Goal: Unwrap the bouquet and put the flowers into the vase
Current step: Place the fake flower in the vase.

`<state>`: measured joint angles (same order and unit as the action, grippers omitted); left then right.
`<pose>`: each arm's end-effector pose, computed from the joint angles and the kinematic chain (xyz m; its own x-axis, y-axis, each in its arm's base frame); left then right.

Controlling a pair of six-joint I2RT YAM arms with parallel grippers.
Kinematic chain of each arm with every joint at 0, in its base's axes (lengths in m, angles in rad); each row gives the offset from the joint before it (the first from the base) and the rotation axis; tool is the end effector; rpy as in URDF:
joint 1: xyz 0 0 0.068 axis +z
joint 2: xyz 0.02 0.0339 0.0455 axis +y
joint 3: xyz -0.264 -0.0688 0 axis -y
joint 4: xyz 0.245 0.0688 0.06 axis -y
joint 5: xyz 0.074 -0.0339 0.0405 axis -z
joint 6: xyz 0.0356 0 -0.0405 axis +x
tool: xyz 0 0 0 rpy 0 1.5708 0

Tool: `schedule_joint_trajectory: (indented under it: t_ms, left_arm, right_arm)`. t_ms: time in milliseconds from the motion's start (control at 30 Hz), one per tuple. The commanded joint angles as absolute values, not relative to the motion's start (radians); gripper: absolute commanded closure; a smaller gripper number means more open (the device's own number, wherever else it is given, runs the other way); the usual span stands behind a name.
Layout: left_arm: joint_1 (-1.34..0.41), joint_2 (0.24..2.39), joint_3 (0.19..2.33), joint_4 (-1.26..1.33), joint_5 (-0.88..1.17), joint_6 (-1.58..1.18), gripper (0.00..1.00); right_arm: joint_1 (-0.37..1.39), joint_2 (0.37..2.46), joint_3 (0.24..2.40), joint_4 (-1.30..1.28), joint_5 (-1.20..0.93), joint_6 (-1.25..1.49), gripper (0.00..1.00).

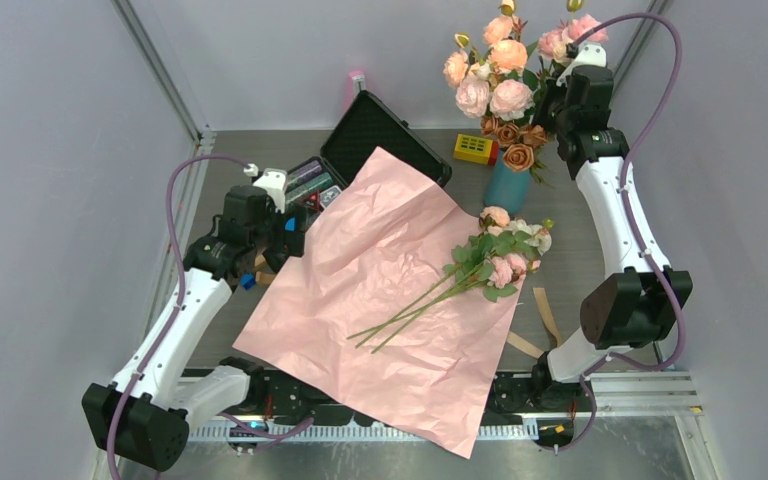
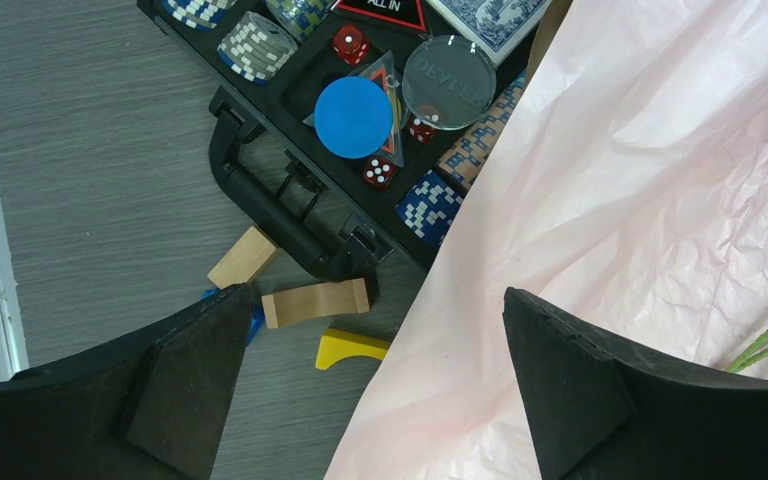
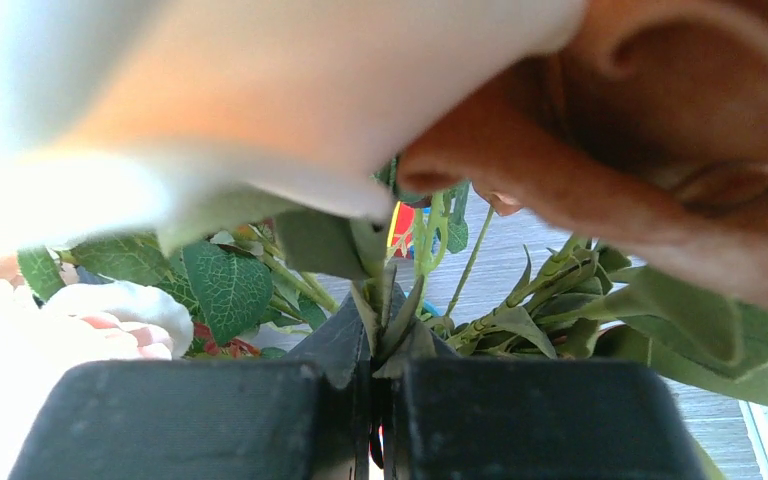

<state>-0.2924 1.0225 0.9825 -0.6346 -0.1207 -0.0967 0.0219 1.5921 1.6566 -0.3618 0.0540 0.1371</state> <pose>0.2071 -0.0579 0.3207 -0.6142 0.0848 -0.7846 0.1375 0.9905 -0.0005 0.3709 0.0062 0.4210 -0.2861 0.1302 -0.9493 0.0695 0.9909 0.1150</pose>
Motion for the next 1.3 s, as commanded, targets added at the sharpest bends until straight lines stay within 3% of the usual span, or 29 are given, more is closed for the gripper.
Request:
schedule_joint_trajectory:
  t_ms: [0,367,1033,1267]
  left_arm:
    - [-0.288,1.020,0.979,-0.623,-0.132,-0.089,0.00]
    - [-0.288,1.023,0.980,-0.623,-0.130,-0.089,0.00]
    - [-0.288,1.023,0.980,-0.621,-0.105,-0.097,0.00]
    - [-0.288,1.021,0.981,-0.623,-0.104,-0.097,0.00]
  right_arm:
    - [0.017,1.583,1.656,-0.316,0.054,0.142,0.97]
    - [0.017,1.582,1.664,-0.322,0.046,0.154,0.73]
    - [0.017,1.443,1.664,-0.355,0.019,0.182,0.52]
    - [0.017,1.448,1.682,-0.356,0.024,0.168,0.51]
